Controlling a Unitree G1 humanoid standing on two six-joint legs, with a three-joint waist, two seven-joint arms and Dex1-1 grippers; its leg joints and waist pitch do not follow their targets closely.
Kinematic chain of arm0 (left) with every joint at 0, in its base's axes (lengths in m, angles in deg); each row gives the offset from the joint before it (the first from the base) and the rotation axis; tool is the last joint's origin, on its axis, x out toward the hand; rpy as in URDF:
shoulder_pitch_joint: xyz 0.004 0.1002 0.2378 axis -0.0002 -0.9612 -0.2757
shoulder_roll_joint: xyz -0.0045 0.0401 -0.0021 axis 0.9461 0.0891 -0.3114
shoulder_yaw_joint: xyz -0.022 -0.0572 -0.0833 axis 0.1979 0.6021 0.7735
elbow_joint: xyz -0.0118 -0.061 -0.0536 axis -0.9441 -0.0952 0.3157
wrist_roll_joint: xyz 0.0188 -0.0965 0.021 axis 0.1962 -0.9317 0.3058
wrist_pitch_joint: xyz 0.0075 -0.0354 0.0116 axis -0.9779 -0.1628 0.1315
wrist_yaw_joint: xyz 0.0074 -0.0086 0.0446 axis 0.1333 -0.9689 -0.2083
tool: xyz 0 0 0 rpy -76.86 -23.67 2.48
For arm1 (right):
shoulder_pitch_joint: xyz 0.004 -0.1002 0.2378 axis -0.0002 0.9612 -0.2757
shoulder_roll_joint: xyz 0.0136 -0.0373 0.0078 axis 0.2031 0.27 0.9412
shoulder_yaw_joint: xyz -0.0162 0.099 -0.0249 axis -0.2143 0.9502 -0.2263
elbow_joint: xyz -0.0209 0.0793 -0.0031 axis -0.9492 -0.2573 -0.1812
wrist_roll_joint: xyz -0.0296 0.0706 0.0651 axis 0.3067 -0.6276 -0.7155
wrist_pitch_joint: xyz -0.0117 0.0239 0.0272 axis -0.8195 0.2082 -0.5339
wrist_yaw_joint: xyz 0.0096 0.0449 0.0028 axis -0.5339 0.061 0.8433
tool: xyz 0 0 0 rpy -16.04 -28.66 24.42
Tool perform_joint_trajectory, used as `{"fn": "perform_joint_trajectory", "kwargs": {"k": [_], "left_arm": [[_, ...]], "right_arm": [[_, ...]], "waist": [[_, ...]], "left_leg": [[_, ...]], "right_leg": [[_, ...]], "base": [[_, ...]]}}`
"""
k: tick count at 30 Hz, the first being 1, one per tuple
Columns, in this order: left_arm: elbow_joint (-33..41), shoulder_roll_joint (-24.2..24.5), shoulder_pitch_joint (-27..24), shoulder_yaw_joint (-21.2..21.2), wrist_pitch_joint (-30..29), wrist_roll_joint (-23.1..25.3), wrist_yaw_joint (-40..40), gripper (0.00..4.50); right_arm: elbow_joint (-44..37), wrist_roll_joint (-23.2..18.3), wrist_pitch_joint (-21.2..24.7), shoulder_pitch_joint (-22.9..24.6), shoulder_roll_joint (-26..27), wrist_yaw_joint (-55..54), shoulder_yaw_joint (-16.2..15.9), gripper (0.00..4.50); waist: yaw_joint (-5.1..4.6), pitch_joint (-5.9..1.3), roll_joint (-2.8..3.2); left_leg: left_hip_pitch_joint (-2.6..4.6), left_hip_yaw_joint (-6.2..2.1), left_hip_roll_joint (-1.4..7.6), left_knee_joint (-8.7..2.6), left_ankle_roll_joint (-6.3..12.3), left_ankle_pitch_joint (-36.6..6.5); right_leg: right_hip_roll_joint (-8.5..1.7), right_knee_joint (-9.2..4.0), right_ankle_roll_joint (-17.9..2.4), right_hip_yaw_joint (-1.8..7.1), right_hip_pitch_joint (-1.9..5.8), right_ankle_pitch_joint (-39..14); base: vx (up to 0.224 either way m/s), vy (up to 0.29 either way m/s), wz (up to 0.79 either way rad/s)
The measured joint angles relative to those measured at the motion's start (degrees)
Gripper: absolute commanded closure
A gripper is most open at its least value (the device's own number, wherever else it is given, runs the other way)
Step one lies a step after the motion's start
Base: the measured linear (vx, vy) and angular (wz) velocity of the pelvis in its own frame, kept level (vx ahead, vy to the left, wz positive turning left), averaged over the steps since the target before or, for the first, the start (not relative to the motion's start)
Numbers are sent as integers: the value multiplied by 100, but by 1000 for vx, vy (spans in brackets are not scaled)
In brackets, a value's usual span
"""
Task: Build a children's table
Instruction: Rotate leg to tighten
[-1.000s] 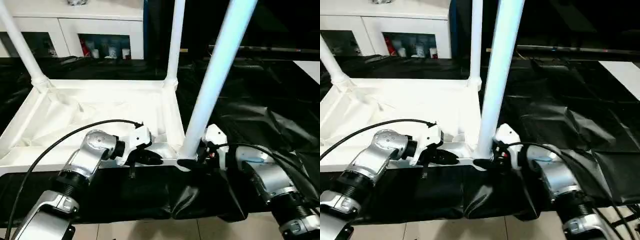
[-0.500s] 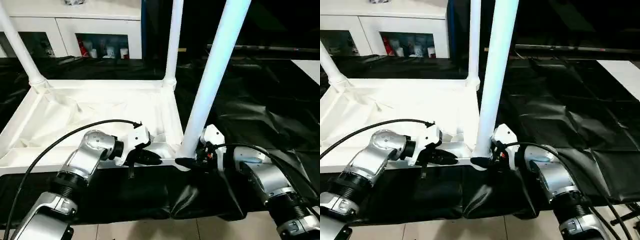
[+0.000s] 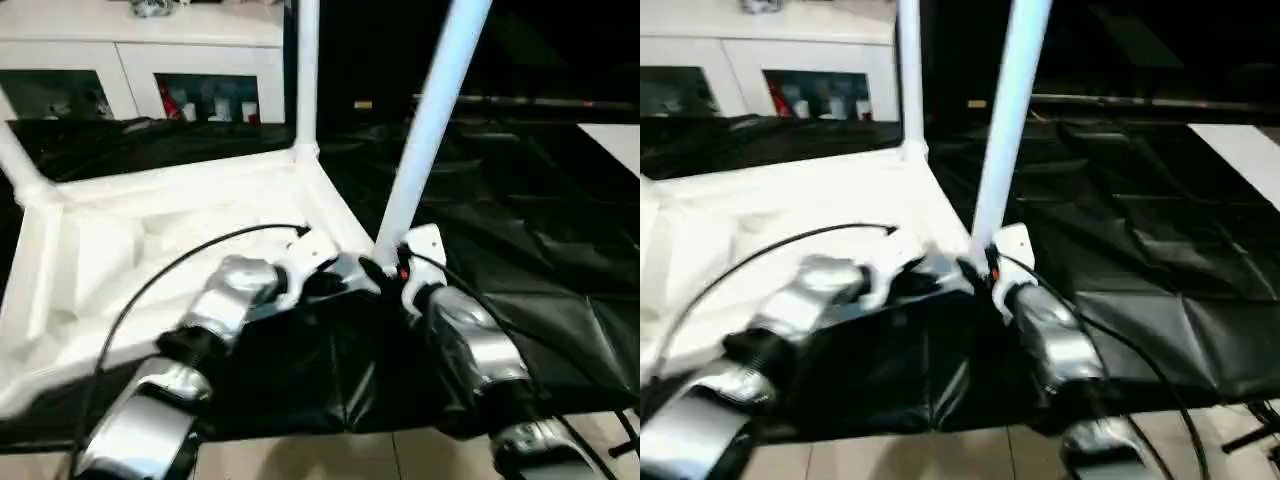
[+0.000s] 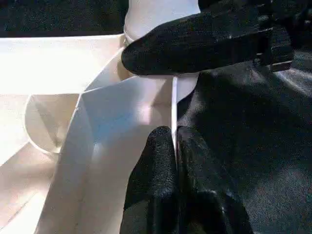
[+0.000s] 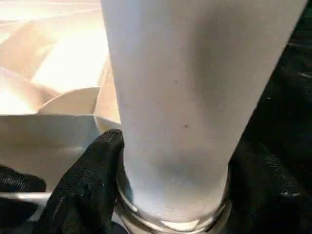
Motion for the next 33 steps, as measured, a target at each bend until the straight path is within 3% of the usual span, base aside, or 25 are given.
{"fn": "perform_joint_trajectory", "kwargs": {"k": [2,8,14,19,22,27,33], "left_arm": [[-7,0,0,0,5,0,14,450],[-49,100,0,-1,198,-4,202,450],[115,465,-108,-7,433,-155,959,450],[222,733,-183,-28,515,-248,1517,450],[517,1113,-367,-119,543,-445,2306,450],[903,1417,-535,-227,345,-623,3052,450],[1011,1426,-593,-229,340,-628,3101,450]], "right_arm": [[28,4,-38,-1,3,1,0,123],[101,1,-159,-35,-101,437,-9,64],[-671,-125,12,204,-1126,2228,-531,64],[-1211,-258,44,356,-1563,3132,-689,64],[-1656,-458,195,550,-2011,4017,-876,64],[-1818,-539,287,653,-2131,4476,-1107,64],[-1824,-525,296,678,-2010,4437,-1127,80]], "waist": [[6,-1,1],[15,0,3],[56,7,4],[49,12,-2],[53,19,-14],[53,28,-28],[59,30,-31]], "left_leg": [[0,0,1,-5,0,0],[-8,0,1,-12,0,0],[-27,1,9,-28,1,1],[-28,2,8,-24,3,-2],[-30,1,11,-29,6,-4],[-31,5,9,-19,9,-6],[-29,7,9,-18,9,-7]], "right_leg": [[0,0,4,-2,2,-3],[1,0,29,-3,-7,-17],[7,0,15,-14,-23,-11],[5,-3,15,-12,-25,-11],[7,-8,14,-15,-29,-13],[5,-7,12,-14,-41,-12],[4,-6,12,-14,-40,-12]], "base": [[0,0,0],[0,0,0],[0,0,0],[0,0,0],[0,0,0],[0,0,0],[0,0,0]]}}
